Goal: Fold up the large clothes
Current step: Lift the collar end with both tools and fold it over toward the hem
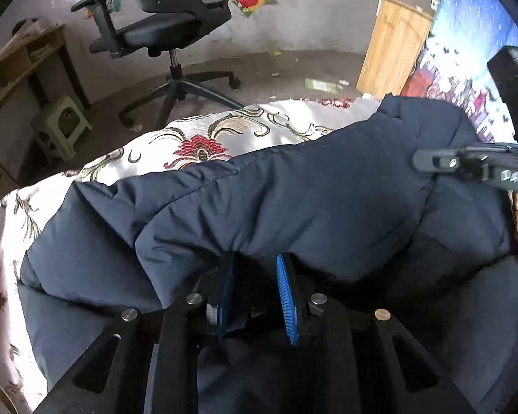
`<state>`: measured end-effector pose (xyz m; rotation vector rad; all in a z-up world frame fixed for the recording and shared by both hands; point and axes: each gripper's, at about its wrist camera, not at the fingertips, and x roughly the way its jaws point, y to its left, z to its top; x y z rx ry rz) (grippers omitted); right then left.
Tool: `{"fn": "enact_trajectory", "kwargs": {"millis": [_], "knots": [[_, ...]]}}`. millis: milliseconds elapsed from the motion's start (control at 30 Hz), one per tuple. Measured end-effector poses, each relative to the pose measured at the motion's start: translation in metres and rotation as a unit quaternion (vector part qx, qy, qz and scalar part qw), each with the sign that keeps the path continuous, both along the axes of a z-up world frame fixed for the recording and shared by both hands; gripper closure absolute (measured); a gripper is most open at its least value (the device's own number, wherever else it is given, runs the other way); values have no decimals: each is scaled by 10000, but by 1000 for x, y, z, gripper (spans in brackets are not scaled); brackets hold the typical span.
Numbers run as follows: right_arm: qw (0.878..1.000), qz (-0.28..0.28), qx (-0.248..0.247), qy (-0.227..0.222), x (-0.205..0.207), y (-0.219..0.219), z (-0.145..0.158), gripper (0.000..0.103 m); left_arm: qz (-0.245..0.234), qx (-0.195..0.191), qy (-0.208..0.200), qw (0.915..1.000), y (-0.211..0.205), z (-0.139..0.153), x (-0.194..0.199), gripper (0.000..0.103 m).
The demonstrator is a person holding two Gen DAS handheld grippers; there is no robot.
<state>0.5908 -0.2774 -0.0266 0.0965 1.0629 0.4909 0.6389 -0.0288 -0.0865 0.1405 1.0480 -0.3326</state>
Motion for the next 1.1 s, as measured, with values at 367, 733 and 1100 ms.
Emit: {"fn": "enact_trajectory", "kwargs": {"millis": [367,733,1100], "knots": [[9887,1005,-765,806,7,79,-42,103,-197,-114,192,9996,10,-7,-6,81],[9941,602,-884,176,-5,85,-41,103,-74,-42,-49,10000,6,-13,-11,81],[9968,-316,-662,-306,-57,41,15,72,856,-587,-379,9939,24,25,-45,80]]}}
